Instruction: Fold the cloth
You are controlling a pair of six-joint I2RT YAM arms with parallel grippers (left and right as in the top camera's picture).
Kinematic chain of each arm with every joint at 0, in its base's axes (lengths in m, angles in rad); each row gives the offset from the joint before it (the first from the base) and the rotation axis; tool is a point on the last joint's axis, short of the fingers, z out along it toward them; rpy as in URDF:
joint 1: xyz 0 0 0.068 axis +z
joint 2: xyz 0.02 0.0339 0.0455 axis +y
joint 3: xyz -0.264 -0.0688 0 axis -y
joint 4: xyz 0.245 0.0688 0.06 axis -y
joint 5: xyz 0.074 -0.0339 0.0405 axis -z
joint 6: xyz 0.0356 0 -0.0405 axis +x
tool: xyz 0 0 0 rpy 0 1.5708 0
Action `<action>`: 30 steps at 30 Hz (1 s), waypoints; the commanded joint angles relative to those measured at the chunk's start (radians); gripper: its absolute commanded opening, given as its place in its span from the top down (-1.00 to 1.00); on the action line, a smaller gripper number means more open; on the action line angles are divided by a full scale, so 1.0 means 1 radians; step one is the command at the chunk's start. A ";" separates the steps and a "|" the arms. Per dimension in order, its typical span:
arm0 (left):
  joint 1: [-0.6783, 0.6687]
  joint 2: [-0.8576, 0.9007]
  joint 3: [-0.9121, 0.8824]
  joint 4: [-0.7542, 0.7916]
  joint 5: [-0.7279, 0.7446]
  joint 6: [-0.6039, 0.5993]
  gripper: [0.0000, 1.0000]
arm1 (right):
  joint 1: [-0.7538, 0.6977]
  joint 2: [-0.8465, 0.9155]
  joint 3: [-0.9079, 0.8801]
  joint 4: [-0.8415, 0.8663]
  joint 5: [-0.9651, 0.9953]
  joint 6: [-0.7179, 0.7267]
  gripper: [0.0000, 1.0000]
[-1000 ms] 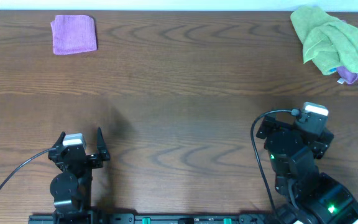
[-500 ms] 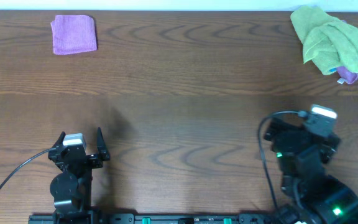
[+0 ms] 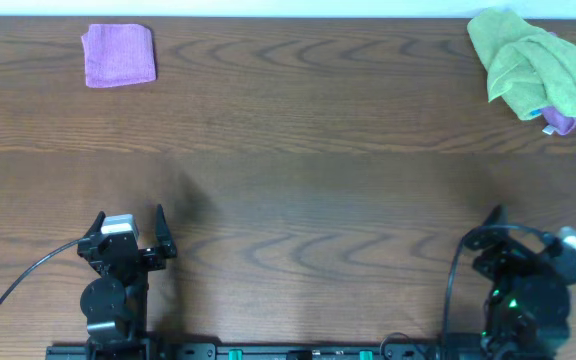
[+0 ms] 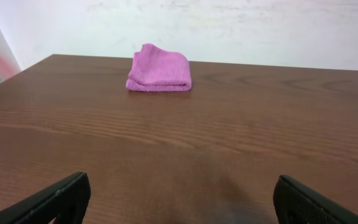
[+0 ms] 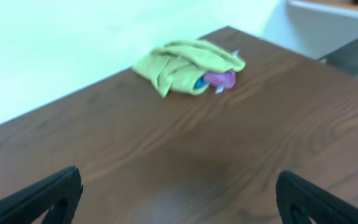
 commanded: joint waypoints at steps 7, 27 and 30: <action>-0.004 -0.008 -0.032 -0.007 -0.004 0.014 -0.91 | 0.044 -0.143 -0.170 0.040 -0.085 -0.035 -0.99; -0.004 -0.008 -0.032 -0.007 -0.004 0.014 -0.91 | 0.044 -0.174 -0.324 0.055 -0.144 -0.032 -0.98; -0.004 -0.008 -0.032 -0.007 -0.004 0.014 -0.91 | 0.044 -0.174 -0.324 0.053 -0.145 -0.032 -0.99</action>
